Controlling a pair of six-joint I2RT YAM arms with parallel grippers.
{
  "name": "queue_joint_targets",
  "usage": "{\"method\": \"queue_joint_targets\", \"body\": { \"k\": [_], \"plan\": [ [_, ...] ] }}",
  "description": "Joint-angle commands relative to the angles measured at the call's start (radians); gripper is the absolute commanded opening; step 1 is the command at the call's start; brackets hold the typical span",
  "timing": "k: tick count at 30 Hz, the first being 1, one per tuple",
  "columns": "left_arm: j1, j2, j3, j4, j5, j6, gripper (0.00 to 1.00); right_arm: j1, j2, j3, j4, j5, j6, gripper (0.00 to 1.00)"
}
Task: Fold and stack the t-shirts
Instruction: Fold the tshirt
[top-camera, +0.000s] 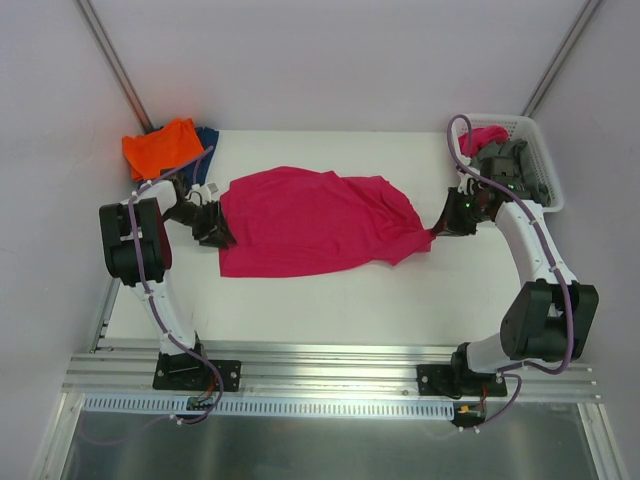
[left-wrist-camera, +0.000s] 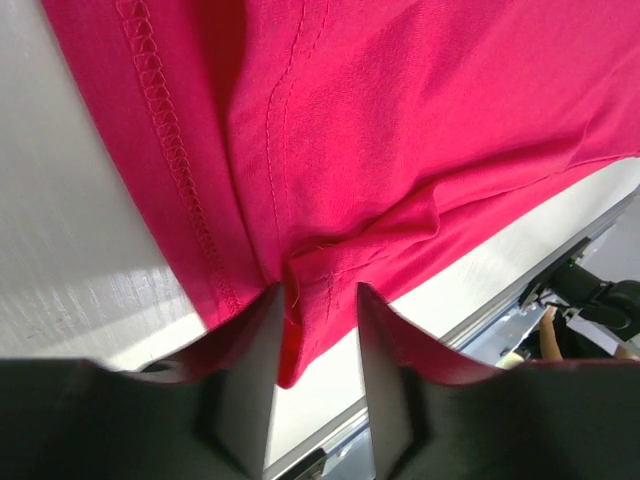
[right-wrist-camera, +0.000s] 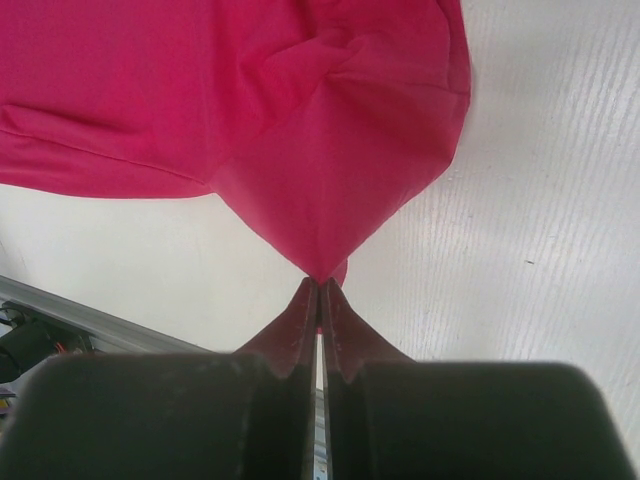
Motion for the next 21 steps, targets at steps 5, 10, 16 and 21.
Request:
{"method": "queue_joint_targets", "body": {
  "k": [5,10,16,21],
  "plan": [
    [0.005,-0.010,0.008,-0.014,0.062,-0.009,0.25,-0.011,-0.056,0.001,0.017,0.012,-0.004,0.01],
    [0.007,-0.004,0.008,-0.014,0.070,-0.014,0.25,-0.011,-0.064,-0.005,0.017,0.013,-0.004,0.01],
    [0.007,-0.004,-0.005,-0.013,0.065,-0.013,0.26,-0.014,-0.067,-0.005,0.018,0.013,-0.004,0.00],
    [0.004,0.024,0.007,-0.014,0.073,-0.013,0.23,-0.017,-0.070,-0.007,0.021,0.013,-0.004,0.01]
  ]
}}
